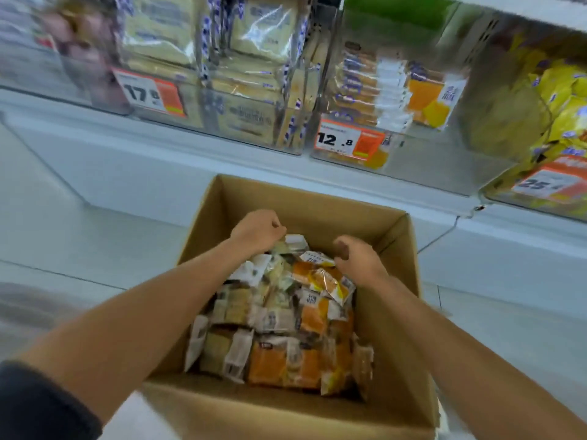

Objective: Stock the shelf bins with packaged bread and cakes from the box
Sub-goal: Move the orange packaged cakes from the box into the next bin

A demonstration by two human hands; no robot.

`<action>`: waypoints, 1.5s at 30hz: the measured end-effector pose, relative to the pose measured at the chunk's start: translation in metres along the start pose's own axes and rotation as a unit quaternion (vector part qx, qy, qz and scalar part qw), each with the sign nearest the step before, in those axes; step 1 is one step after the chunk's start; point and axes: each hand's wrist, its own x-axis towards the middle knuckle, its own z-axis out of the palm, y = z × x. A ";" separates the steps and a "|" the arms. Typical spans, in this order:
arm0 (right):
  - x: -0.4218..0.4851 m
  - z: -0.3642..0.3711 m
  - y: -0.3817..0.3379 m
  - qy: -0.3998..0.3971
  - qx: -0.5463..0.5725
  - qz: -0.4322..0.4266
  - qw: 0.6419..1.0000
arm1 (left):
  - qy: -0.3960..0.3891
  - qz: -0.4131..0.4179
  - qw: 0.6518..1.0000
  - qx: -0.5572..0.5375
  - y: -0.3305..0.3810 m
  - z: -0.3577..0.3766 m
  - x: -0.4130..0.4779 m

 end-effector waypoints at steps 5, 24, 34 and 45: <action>0.043 0.076 0.041 -0.087 0.015 0.048 0.995 | -0.032 -0.076 0.995 -0.051 -0.059 0.035 0.014; 0.018 0.018 0.003 -0.146 0.479 0.106 0.859 | -0.157 -0.245 0.771 -0.567 -0.060 0.077 0.015; 0.014 0.101 0.055 -0.143 0.251 0.138 0.947 | -0.005 -0.253 0.826 -0.504 -0.087 0.076 0.005; 0.033 0.181 0.069 -0.227 -0.009 0.085 0.970 | 0.003 -0.269 0.826 -0.494 -0.122 0.083 0.002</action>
